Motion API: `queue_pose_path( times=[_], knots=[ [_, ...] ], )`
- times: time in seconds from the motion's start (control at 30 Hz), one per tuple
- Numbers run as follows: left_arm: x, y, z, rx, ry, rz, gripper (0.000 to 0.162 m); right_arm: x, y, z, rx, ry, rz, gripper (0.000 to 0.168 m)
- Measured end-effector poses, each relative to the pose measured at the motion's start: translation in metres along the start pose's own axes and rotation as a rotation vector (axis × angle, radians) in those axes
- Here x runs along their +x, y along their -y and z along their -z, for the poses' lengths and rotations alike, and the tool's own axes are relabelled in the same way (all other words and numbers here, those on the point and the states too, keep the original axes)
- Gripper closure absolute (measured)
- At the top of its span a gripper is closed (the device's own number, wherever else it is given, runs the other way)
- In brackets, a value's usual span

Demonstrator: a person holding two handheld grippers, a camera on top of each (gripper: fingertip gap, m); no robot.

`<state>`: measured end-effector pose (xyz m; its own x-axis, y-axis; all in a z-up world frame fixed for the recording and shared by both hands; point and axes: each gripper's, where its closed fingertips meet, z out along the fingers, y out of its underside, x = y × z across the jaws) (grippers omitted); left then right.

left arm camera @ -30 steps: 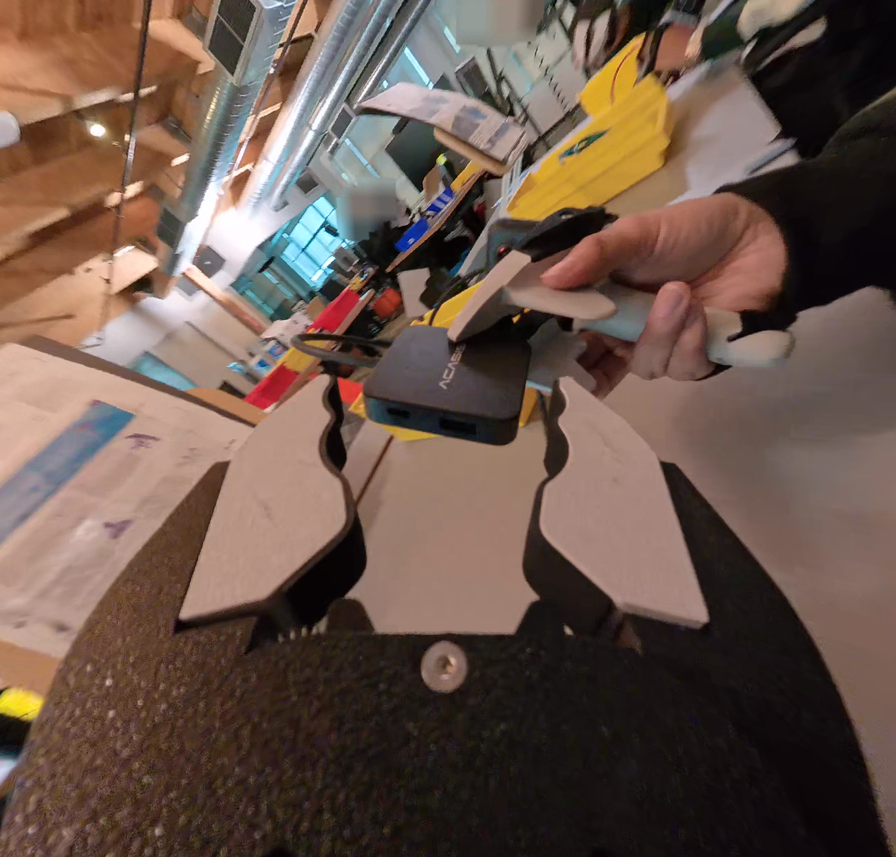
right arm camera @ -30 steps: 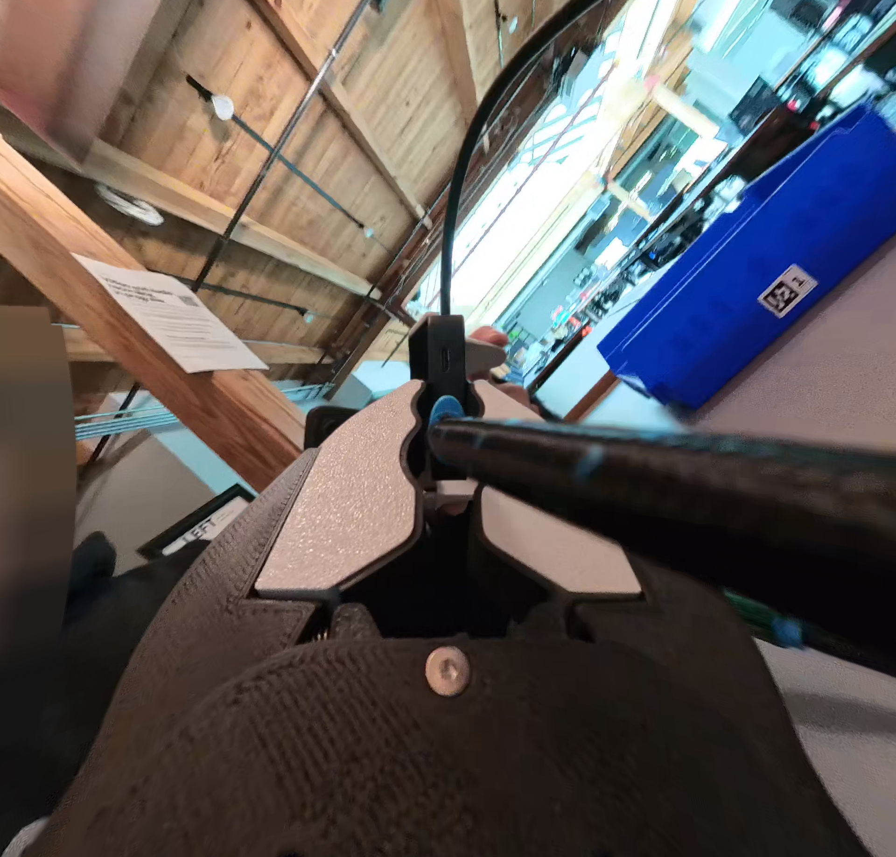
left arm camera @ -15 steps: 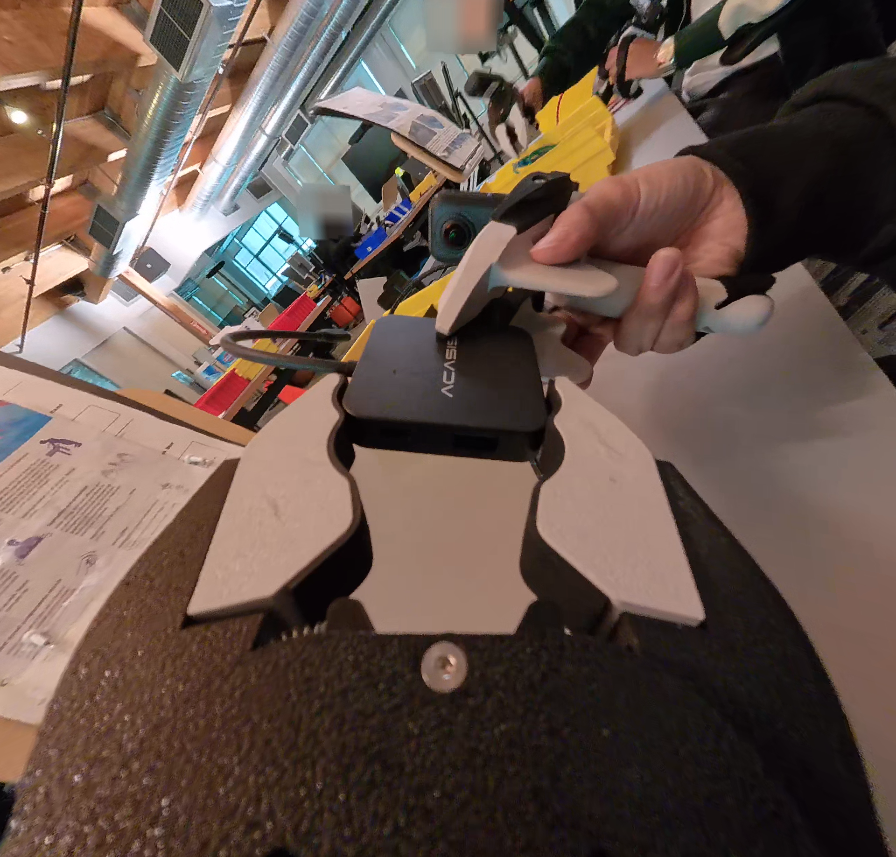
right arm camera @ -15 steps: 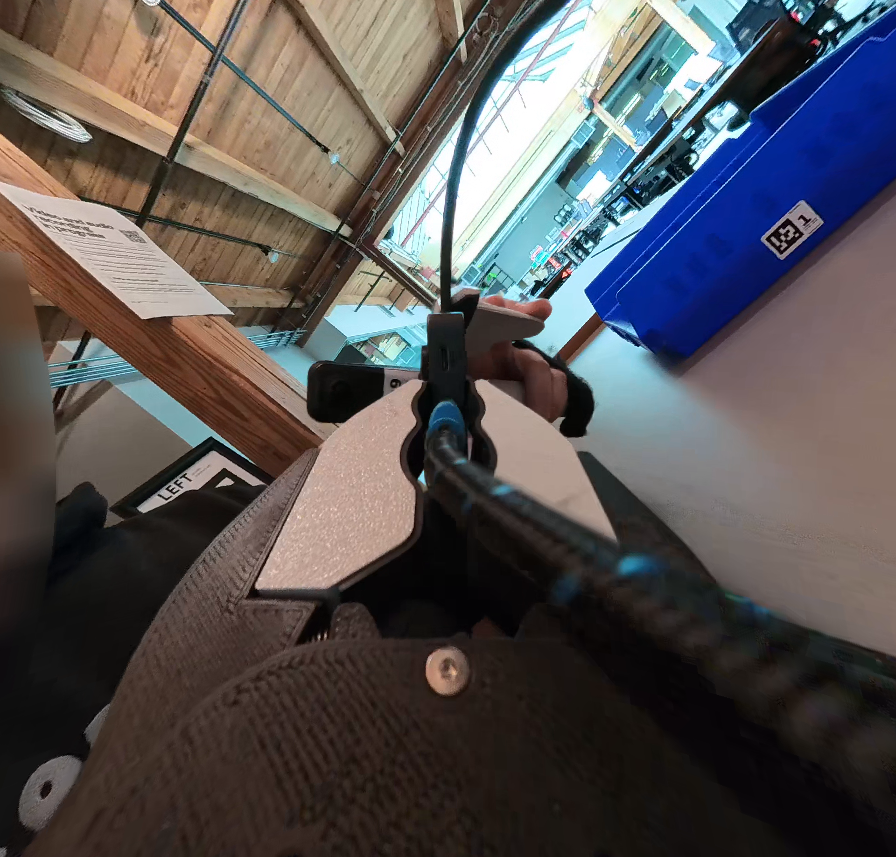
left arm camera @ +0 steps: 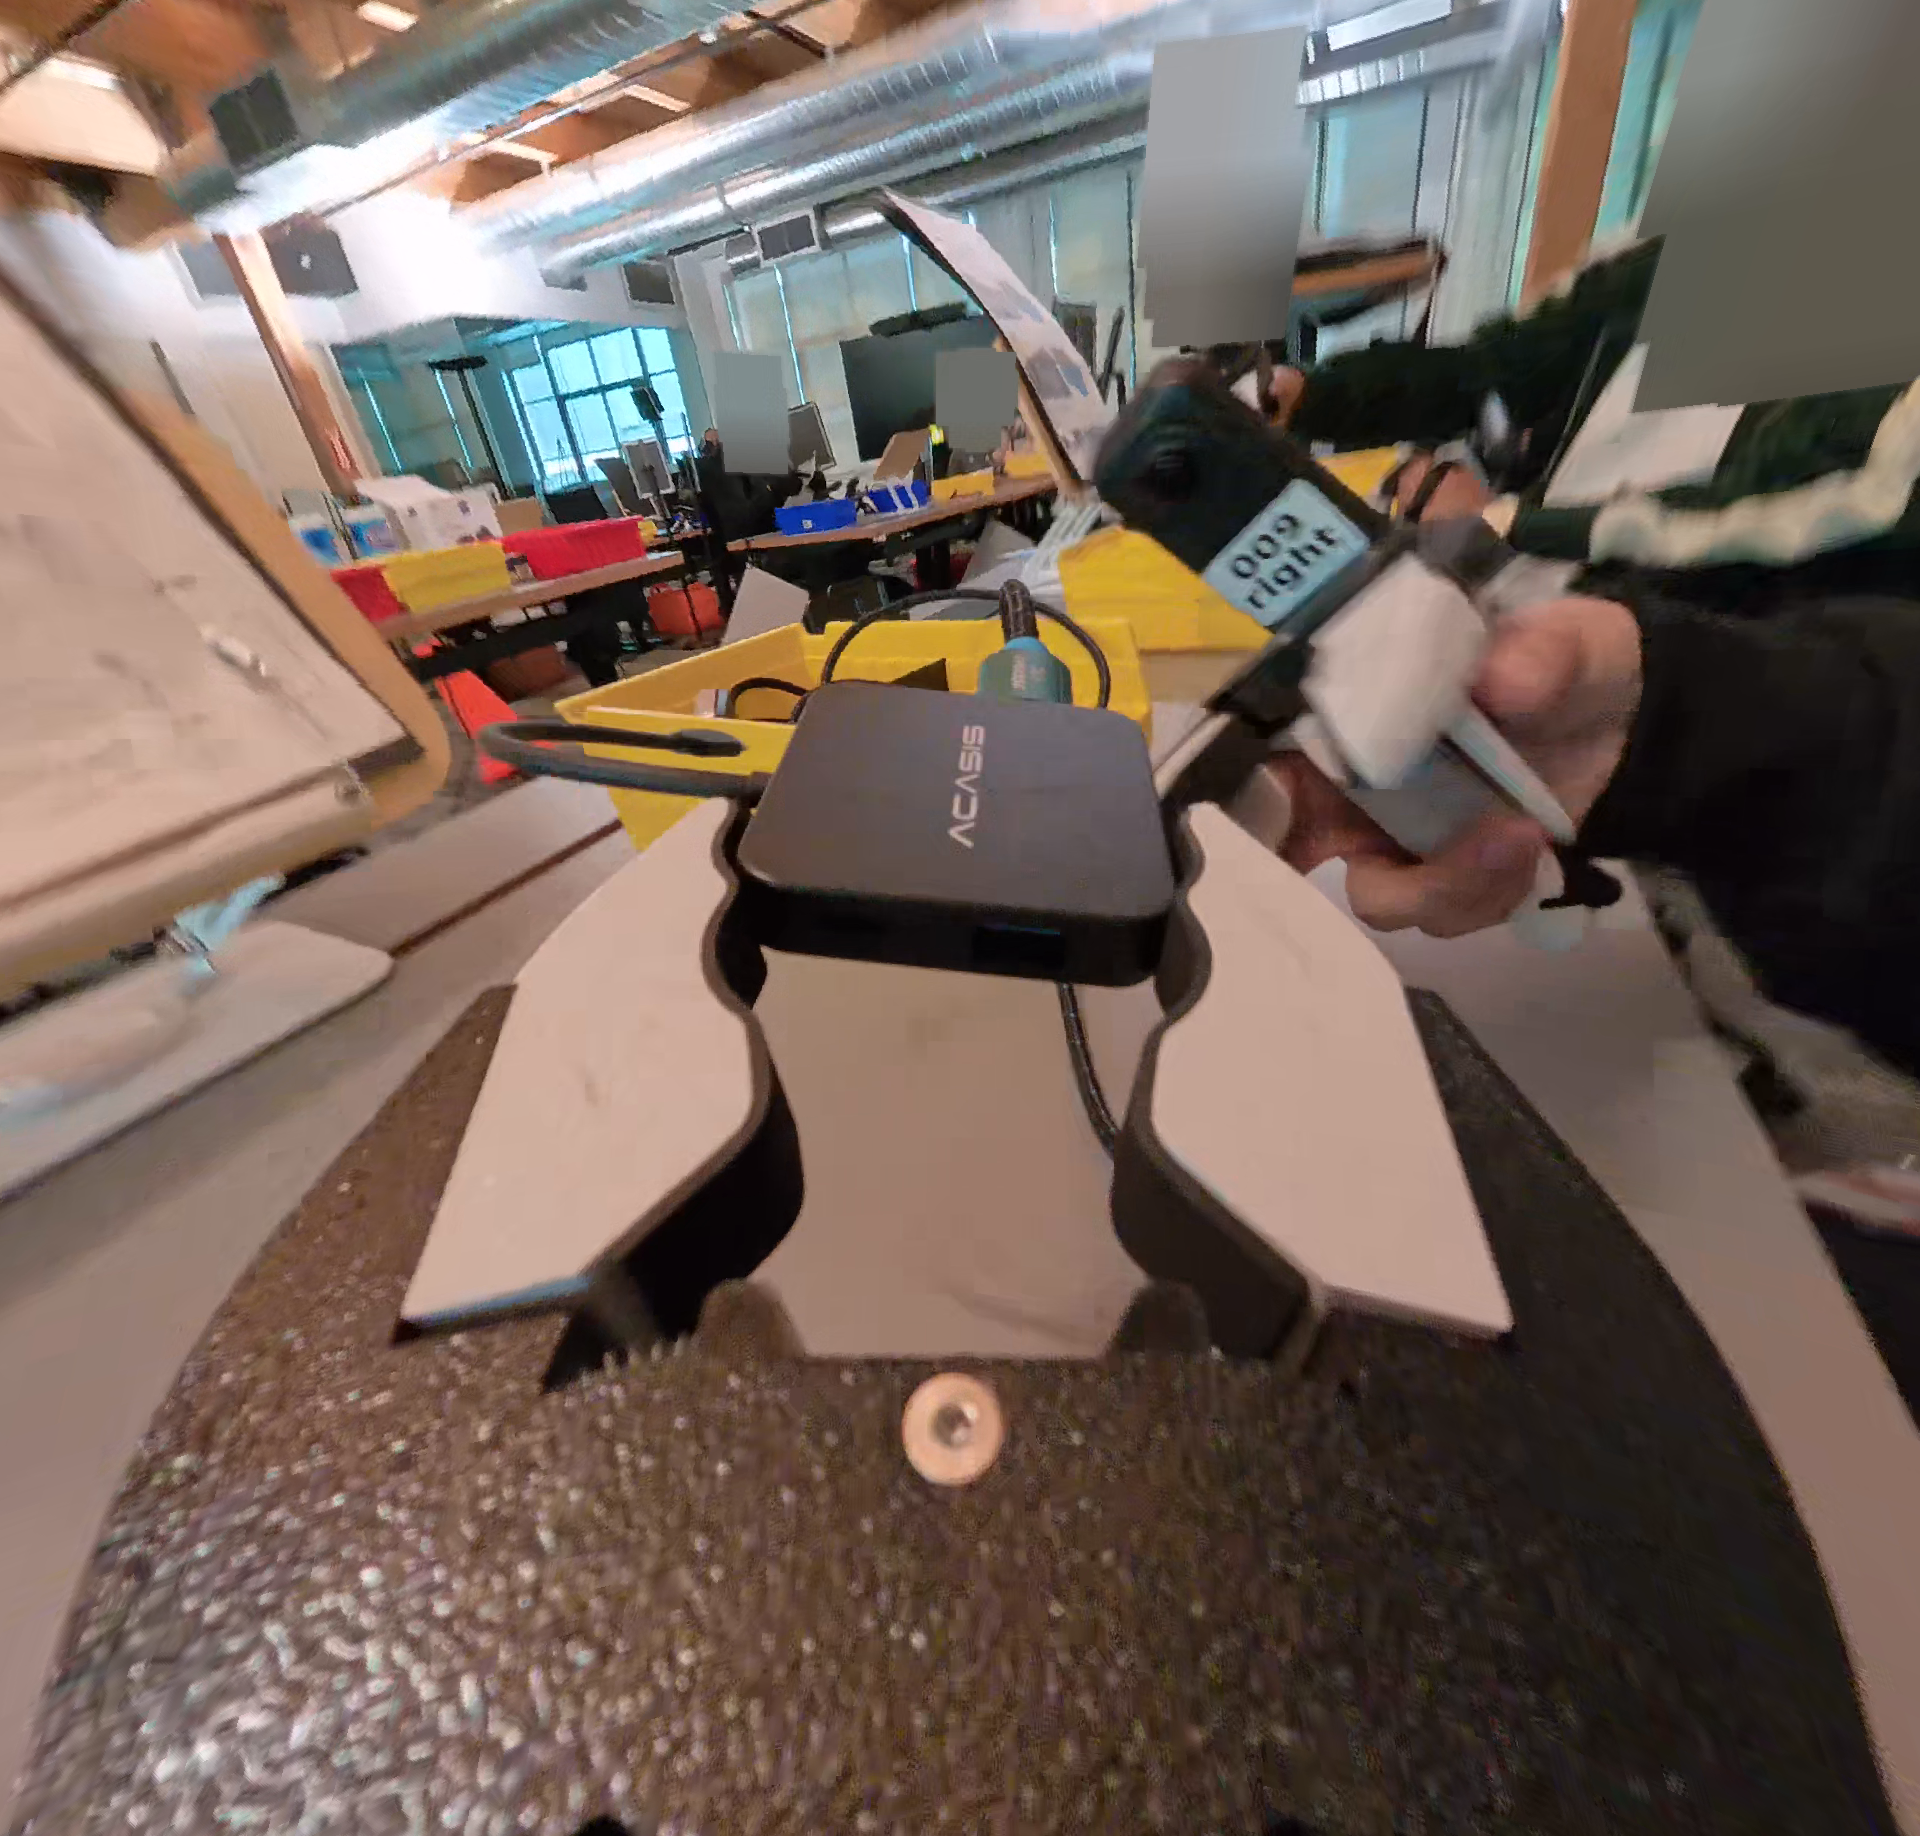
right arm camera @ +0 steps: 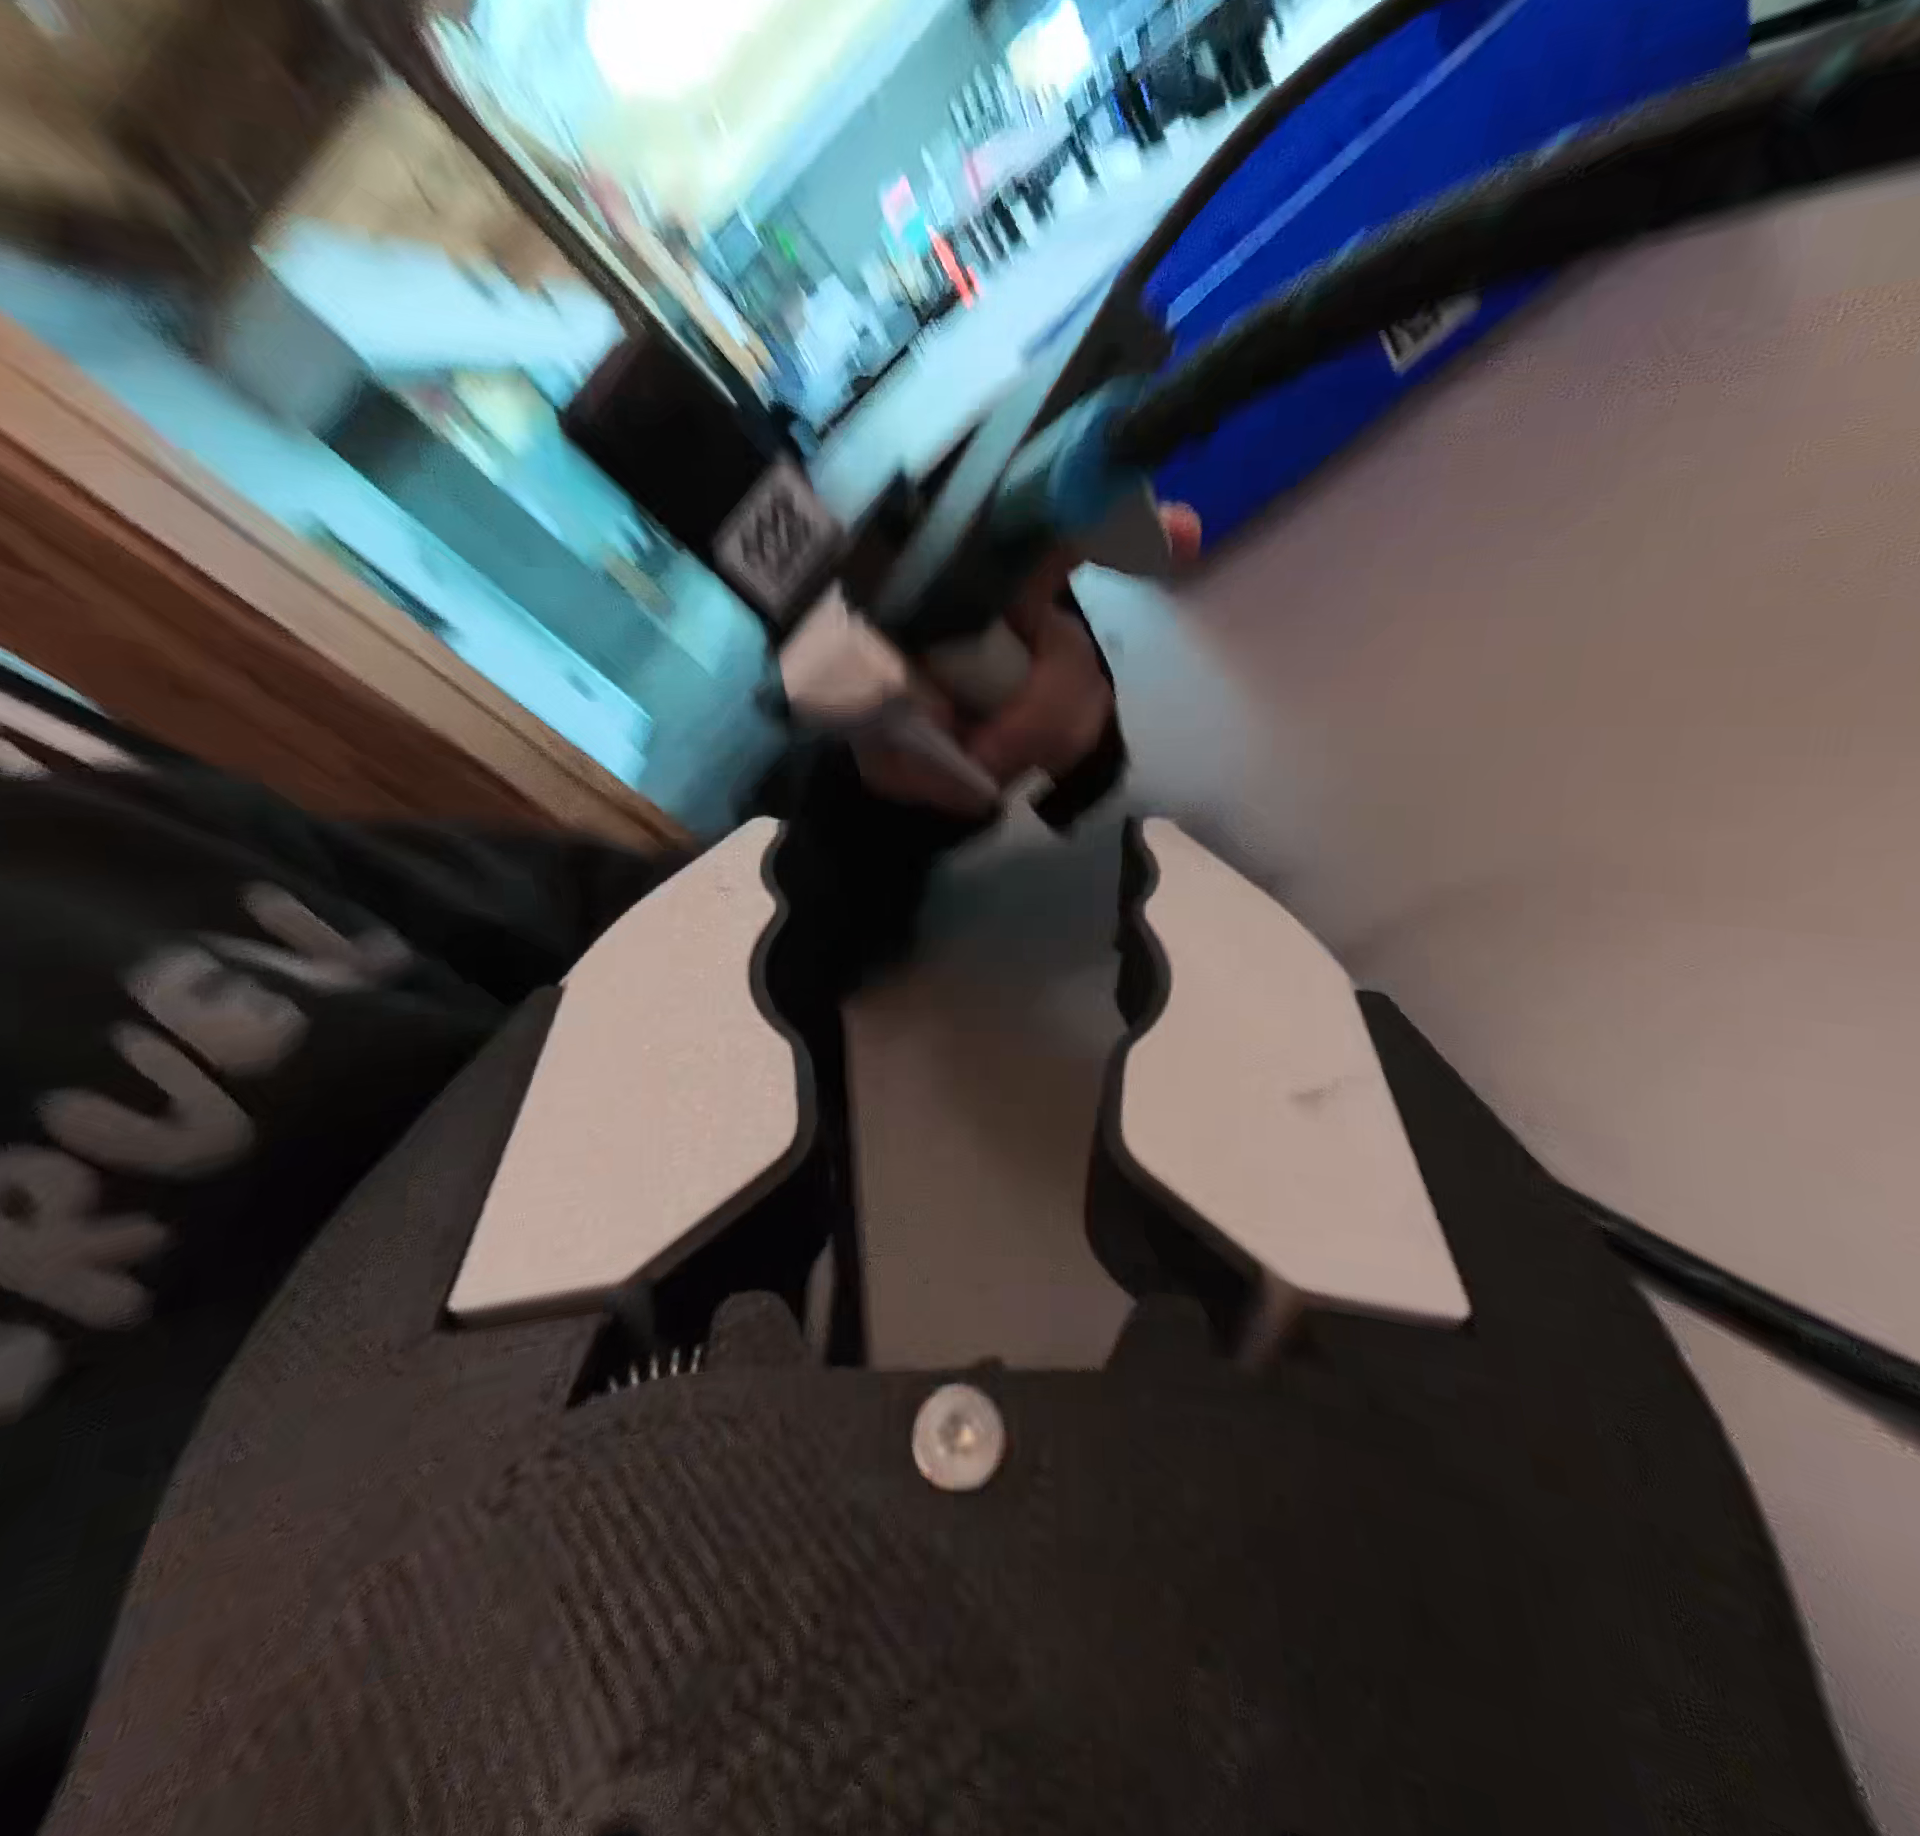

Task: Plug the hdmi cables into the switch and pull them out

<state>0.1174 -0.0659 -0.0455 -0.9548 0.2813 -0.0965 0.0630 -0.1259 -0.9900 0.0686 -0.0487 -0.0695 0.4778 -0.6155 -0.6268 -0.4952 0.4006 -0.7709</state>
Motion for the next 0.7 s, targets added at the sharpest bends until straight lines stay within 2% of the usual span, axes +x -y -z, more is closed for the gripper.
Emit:
queue_pose_path(
  times=[0.1, 0.2, 0.27, 0.37, 0.47, 0.53, 0.7],
  knots=[
    [-0.011, -0.004, 0.009, 0.008, -0.034, 0.123, 0.087, 0.000, -0.001, 0.021, -0.101, -0.177, 0.305, 0.108],
    [-0.002, -0.018, 0.012, -0.048, -0.082, 0.085, 0.087, -0.024, 0.028, 0.038, 0.001, -0.319, 0.606, 0.101],
    [0.010, -0.018, 0.013, -0.055, -0.143, 0.066, 0.087, -0.033, 0.036, 0.041, 0.021, -0.383, 0.735, 0.100],
    [0.031, -0.019, 0.013, -0.068, -0.260, 0.035, 0.087, -0.022, 0.025, 0.033, -0.101, -0.458, 0.844, 0.097],
    [0.041, -0.023, 0.016, -0.093, -0.316, -0.013, 0.088, -0.027, 0.008, 0.023, -0.193, -0.403, 0.960, 0.120],
    [0.043, -0.027, 0.021, -0.119, -0.333, -0.054, 0.088, -0.032, 0.007, 0.021, -0.204, -0.403, 0.976, 0.125],
    [0.046, -0.033, 0.024, -0.178, -0.342, -0.128, 0.088, -0.041, 0.010, 0.020, -0.210, -0.428, 1.002, 0.120]
  ],
)
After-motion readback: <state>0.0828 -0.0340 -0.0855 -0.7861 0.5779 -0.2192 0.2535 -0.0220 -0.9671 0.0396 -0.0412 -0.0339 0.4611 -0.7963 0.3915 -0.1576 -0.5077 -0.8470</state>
